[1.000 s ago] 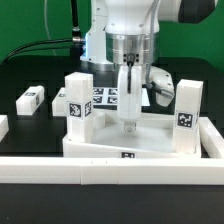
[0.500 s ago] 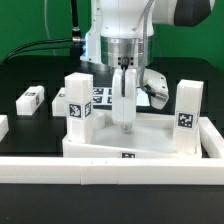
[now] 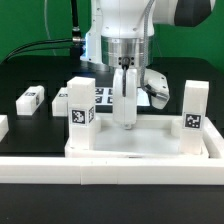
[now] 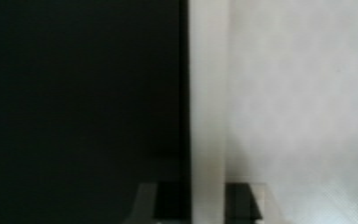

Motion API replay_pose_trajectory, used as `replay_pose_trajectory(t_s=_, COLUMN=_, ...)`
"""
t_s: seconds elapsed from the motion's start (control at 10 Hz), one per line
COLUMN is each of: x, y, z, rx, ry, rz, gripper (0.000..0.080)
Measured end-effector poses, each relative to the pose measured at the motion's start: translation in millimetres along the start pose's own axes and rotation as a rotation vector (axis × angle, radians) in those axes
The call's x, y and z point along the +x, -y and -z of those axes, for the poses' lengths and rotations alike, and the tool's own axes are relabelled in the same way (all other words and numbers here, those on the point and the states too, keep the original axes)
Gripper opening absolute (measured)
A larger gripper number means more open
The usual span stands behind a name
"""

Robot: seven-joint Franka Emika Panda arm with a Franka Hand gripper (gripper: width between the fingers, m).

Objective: Assemble desk

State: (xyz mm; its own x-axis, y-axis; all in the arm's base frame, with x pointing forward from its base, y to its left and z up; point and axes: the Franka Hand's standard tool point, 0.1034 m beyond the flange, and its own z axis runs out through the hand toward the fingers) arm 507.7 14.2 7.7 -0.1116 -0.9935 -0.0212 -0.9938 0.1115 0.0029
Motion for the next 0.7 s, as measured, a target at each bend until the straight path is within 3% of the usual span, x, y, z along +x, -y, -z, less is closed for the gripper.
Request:
replay_pose_trajectory(t_s=0.5, x=1.8, y=0.2, z=0.9, rx=-0.005, ry=0.001, rz=0.046, gripper=0.0058)
replay_pose_trajectory(t_s=0.7, x=15.8, y=2.5, z=4.9, rx=-0.009, ry=-0.001, rz=0.171, gripper=0.0058)
